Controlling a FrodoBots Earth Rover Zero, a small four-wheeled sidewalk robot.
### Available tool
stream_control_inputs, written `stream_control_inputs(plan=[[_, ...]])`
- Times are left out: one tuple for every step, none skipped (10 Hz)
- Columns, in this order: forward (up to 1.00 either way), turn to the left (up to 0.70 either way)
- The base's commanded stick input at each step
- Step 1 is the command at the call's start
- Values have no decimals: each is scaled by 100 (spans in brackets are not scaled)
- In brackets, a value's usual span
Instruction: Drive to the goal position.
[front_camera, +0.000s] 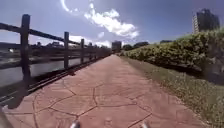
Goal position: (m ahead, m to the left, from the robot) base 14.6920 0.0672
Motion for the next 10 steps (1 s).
stream_control_inputs(plan=[[85,0],[85,0],[85,0],[85,0],[85,0],[85,0],[85,0],[85,0],[85,0],[85,-9]])
